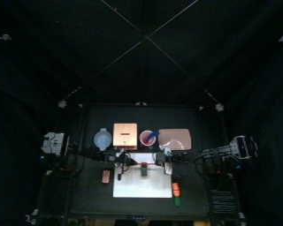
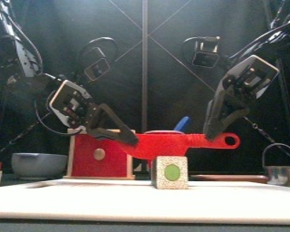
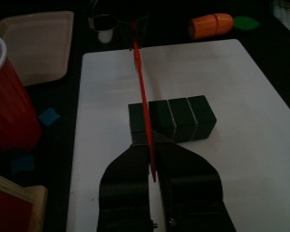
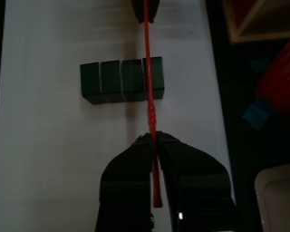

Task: Cut the sushi into 4 pieces with the knife
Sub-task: Cut the sushi into 4 pieces

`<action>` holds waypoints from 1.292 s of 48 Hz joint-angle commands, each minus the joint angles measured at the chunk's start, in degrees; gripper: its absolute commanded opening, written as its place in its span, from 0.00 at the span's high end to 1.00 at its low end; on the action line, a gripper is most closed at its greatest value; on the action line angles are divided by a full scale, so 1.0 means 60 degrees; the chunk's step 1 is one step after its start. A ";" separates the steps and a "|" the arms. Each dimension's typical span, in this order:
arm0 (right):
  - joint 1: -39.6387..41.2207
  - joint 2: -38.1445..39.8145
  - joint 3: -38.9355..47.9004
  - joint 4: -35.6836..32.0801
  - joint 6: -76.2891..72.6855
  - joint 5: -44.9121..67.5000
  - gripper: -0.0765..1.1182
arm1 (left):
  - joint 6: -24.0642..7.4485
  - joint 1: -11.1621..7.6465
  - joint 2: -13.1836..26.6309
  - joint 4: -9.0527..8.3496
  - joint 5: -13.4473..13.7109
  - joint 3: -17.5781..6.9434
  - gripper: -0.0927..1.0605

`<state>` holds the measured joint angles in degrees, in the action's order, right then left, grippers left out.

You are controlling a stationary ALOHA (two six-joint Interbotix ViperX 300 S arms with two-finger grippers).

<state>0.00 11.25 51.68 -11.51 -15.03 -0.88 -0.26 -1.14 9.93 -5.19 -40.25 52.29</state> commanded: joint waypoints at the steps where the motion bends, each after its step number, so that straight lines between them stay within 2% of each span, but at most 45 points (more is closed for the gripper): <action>1: 0.0044 0.0088 -0.0352 0.0029 -0.0029 0.0161 0.88 | 0.0029 -0.0103 0.0161 0.0015 -0.0059 -0.0425 0.65; 17: -0.0073 0.0015 -0.0337 0.0161 -0.0044 0.0205 0.88 | 0.0059 -0.0337 0.0483 0.0015 -0.0029 -0.0483 0.65; 27: -0.0190 -0.0103 -0.0396 0.0161 -0.0044 0.0249 0.88 | 0.0059 -0.0410 0.0469 0.0176 0.0000 -0.0439 0.65; 49: -0.0132 -0.1157 -0.0249 0.0381 -0.0044 0.0293 0.88 | -0.0015 -0.0396 0.0952 0.0601 0.0015 -0.0542 0.65; 62: -0.0029 -0.1333 -0.0308 0.0293 -0.0029 0.0308 0.88 | -0.0029 -0.0146 0.1011 0.0615 0.0015 -0.0586 0.65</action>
<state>-1.05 3.69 51.24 -9.49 -15.21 0.00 -0.26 -2.64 15.91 -1.58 -40.17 50.54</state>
